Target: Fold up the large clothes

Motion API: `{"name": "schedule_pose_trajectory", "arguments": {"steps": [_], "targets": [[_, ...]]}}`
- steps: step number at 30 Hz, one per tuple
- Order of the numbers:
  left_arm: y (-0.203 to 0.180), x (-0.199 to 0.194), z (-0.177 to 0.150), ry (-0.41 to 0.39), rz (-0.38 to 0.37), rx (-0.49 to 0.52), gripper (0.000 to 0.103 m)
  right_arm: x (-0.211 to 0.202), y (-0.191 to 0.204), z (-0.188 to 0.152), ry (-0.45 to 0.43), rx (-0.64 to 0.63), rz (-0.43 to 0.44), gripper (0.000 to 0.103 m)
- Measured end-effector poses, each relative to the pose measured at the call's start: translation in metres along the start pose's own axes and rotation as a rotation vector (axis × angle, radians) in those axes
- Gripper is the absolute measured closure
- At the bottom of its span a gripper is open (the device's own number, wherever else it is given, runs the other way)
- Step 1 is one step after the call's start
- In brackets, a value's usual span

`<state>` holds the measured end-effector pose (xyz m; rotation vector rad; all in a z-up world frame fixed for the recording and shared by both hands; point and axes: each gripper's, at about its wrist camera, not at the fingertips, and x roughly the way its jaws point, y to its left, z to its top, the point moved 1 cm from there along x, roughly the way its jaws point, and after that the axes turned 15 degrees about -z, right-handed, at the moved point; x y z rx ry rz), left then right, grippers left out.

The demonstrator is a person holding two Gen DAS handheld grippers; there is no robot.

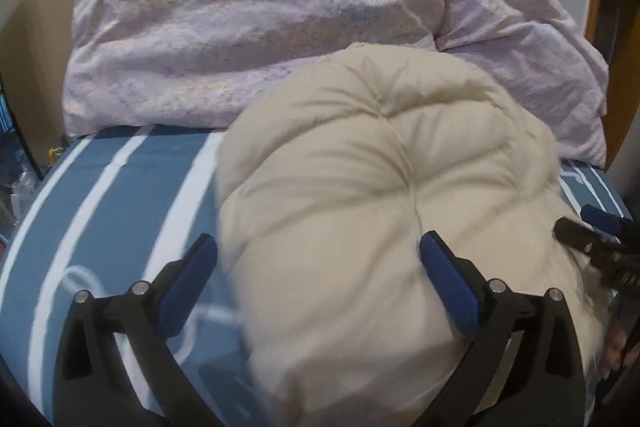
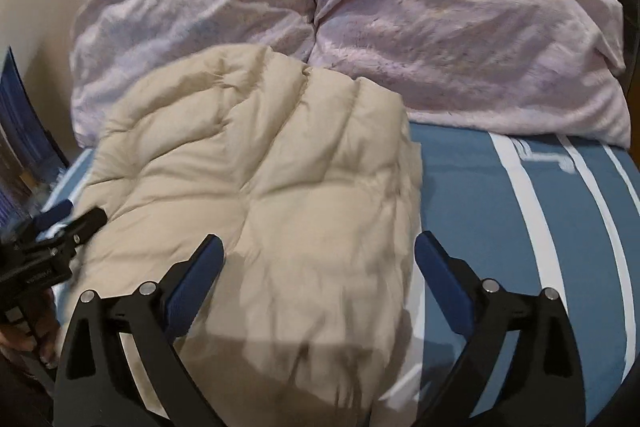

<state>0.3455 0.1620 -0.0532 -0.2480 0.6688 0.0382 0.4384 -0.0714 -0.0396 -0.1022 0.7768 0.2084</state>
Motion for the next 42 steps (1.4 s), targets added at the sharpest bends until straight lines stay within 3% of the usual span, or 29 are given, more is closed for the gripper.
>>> {"name": "schedule_pose_trajectory", "arguments": {"steps": [5,12,20,33,42], "targets": [[-0.002,-0.053,-0.029,-0.018,-0.013,-0.022,0.002,-0.048,-0.002,-0.024,0.005,0.017,0.004,0.001],[-0.019,-0.11,-0.076,0.015,-0.044,-0.052,0.002,-0.108,0.017,-0.063,-0.037,-0.032,-0.006,0.001],[-0.042,-0.161,-0.116,0.008,-0.063,-0.04,0.002,-0.156,0.011,-0.103,-0.035,0.014,0.06,0.001],[-0.06,-0.202,-0.147,0.036,-0.121,-0.07,0.002,-0.199,0.007,-0.15,-0.017,0.051,0.101,0.001],[-0.07,-0.216,-0.155,0.038,-0.17,-0.075,0.002,-0.205,0.004,-0.159,0.012,0.072,0.102,0.001]]}}
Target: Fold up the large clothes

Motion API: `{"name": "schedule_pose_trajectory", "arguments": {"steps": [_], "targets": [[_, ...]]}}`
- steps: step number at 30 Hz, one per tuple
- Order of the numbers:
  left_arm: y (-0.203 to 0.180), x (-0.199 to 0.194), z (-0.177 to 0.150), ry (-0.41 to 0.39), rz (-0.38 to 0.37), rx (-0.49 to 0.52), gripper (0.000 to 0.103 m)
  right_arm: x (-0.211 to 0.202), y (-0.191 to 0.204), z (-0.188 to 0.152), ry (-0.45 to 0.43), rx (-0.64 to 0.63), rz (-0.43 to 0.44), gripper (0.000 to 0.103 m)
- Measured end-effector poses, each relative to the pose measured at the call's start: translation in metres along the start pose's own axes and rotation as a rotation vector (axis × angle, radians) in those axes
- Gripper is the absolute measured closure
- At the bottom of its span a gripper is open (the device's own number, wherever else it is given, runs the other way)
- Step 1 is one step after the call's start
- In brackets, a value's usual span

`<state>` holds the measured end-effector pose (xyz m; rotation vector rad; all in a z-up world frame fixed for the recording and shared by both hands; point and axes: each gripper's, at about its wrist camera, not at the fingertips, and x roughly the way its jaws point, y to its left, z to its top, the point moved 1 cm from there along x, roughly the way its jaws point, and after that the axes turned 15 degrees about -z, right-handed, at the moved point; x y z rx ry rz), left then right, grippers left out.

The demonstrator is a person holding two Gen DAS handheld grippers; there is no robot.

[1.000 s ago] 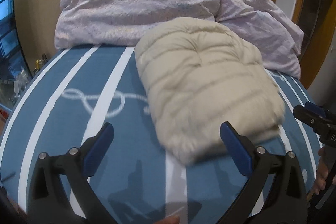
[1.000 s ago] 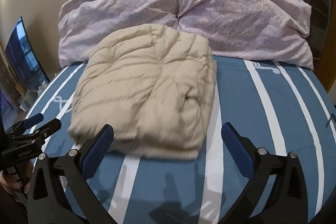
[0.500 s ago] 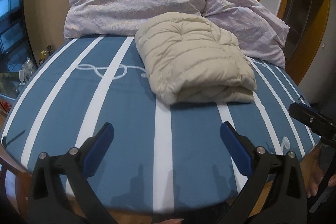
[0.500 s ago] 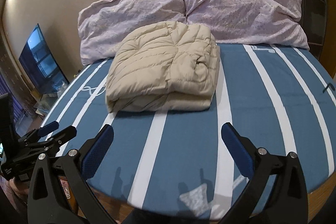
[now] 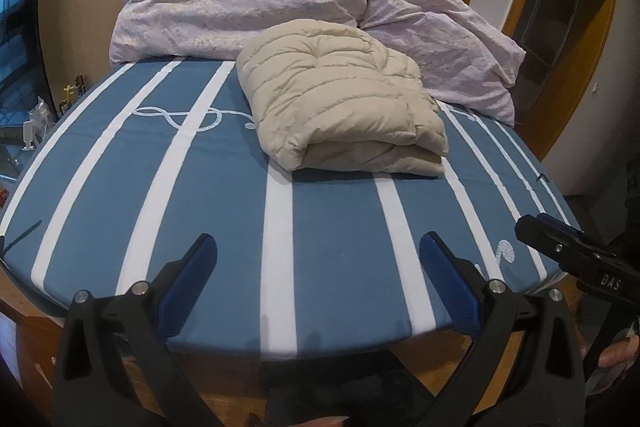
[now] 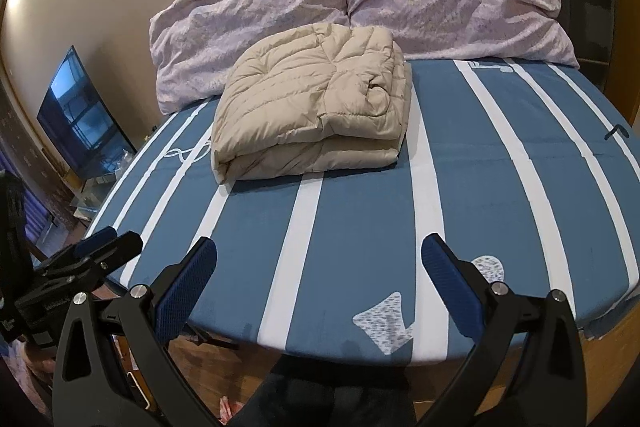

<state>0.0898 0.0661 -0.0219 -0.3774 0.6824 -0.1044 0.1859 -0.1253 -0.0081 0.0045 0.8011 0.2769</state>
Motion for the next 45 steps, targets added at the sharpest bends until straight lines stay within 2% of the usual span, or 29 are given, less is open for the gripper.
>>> {"name": "schedule_pose_trajectory", "arguments": {"steps": [19,45], "targets": [[-0.006,-0.002,0.006,0.019,-0.052,-0.018,0.002,-0.014,0.011,0.006,-0.027,-0.008,0.052,0.001],[-0.015,-0.002,0.007,0.02,-0.056,0.0,0.002,-0.011,0.011,0.004,-0.006,0.002,0.061,0.001]]}}
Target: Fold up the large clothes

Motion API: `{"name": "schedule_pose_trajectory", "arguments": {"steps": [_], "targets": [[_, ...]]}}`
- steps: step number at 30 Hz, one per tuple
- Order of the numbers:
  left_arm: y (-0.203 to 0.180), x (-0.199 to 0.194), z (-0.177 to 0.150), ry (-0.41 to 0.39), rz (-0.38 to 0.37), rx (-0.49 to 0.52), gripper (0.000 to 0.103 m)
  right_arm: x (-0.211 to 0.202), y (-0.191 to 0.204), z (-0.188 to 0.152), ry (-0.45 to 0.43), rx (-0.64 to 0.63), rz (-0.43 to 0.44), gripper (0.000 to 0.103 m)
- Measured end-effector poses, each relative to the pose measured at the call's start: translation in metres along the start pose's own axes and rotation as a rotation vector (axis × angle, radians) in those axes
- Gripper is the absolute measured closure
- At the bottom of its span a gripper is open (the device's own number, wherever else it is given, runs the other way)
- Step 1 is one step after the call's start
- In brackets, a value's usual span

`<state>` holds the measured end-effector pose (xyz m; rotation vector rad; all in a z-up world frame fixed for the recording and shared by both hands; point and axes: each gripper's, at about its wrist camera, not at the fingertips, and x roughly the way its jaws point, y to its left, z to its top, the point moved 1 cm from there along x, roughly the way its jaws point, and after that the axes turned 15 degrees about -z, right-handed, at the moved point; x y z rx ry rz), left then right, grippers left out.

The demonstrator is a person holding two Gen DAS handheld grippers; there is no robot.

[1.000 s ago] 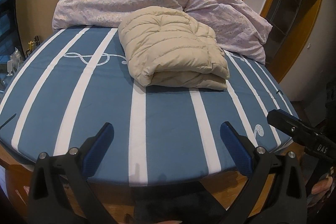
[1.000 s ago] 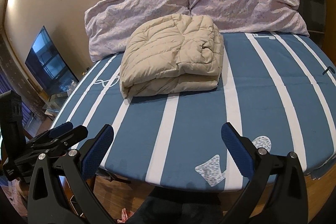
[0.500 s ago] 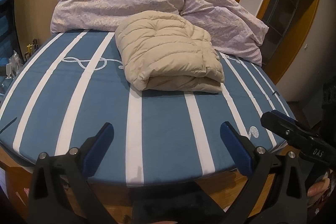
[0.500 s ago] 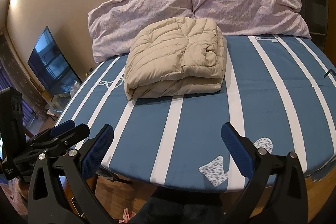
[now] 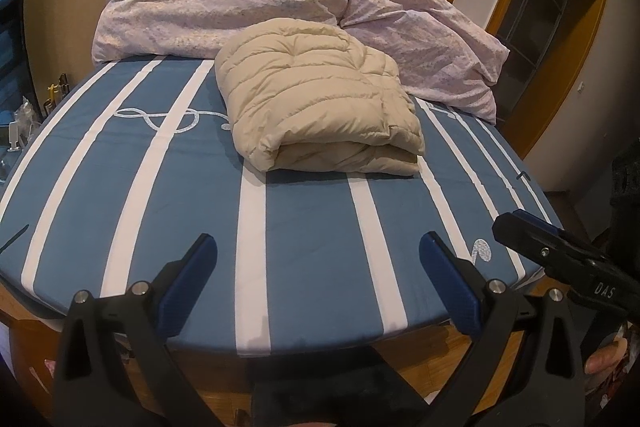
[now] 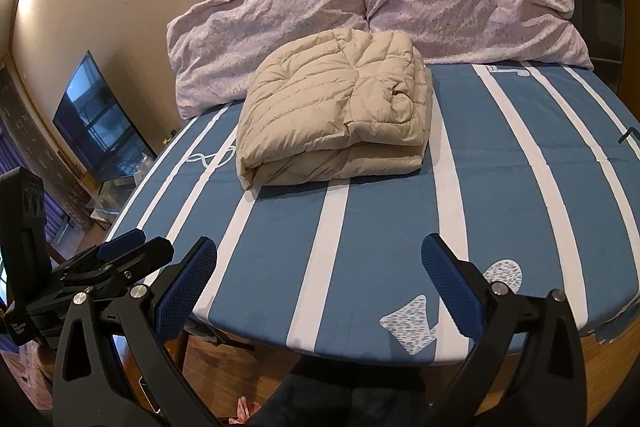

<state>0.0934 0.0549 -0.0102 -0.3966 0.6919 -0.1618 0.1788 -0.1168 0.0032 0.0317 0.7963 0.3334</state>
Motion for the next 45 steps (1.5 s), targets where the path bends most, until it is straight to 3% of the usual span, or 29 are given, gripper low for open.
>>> {"name": "schedule_pose_trajectory", "arguments": {"steps": [45], "targets": [[-0.007,0.0091,-0.0044,0.008,0.0,-0.007,0.002,0.0033,0.0004,-0.0055,0.009,0.001,-0.003,0.001]]}}
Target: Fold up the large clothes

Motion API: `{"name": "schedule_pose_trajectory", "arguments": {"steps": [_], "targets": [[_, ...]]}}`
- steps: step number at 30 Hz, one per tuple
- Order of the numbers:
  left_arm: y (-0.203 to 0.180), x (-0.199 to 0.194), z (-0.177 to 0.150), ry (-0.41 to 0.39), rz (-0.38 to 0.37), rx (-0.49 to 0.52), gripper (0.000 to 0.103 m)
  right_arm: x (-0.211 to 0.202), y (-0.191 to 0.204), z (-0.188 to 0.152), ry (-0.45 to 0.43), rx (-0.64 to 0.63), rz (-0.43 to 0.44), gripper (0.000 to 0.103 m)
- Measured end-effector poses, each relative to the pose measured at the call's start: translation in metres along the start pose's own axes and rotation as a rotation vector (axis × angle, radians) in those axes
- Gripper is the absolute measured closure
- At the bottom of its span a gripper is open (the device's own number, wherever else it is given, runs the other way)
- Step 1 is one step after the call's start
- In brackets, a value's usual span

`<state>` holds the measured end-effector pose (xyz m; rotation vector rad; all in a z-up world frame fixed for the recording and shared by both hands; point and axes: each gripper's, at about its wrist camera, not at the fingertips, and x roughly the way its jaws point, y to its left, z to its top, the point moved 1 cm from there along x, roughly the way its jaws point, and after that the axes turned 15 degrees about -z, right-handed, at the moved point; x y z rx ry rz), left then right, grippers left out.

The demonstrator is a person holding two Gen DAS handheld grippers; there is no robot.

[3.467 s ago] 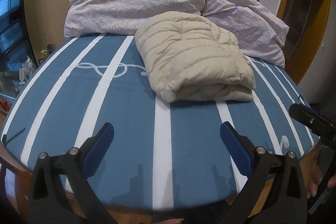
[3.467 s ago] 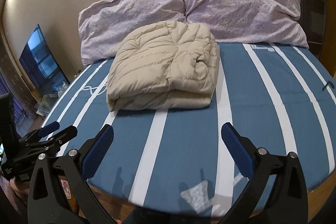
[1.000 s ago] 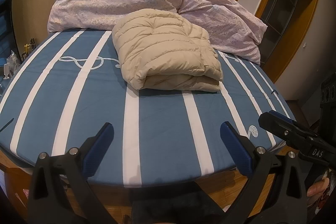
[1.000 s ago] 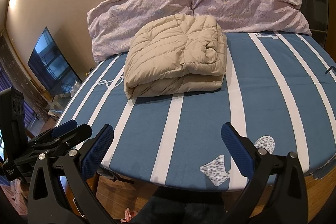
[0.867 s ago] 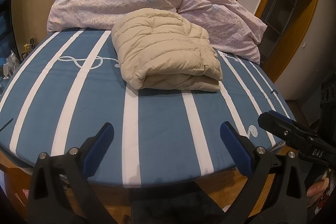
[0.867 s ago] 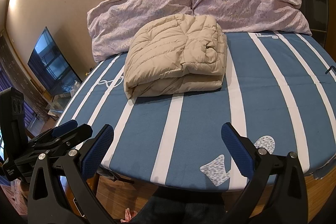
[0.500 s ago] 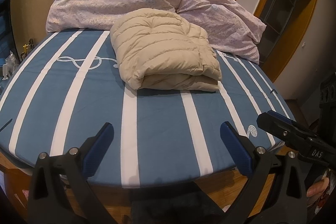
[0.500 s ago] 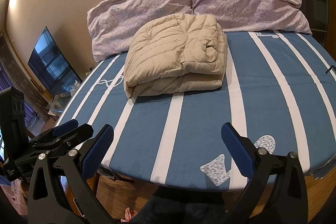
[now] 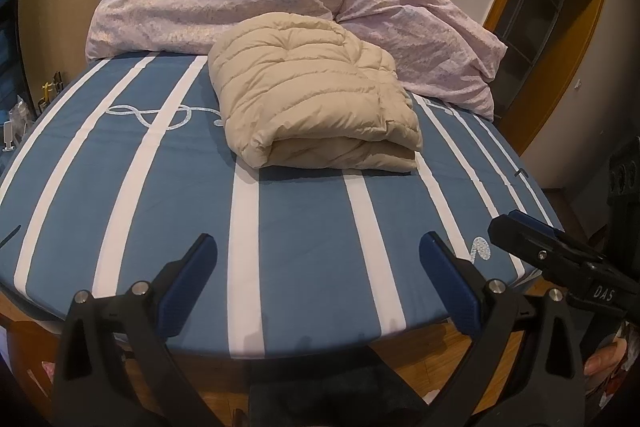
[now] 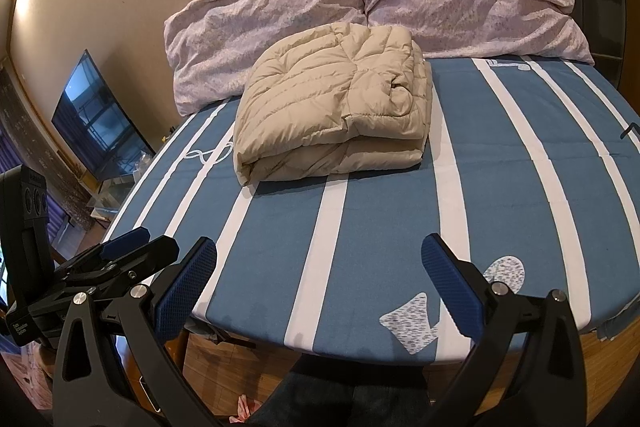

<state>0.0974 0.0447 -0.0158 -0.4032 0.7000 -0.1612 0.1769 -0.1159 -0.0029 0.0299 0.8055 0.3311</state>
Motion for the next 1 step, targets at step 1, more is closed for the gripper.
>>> {"name": "schedule_pose_trajectory", "arguments": {"steps": [1], "targets": [[-0.0009,0.001,-0.0002,0.001,-0.001,0.0,0.002,0.0003,-0.0007,0.0013,-0.001,-0.001,0.001,0.001]]}}
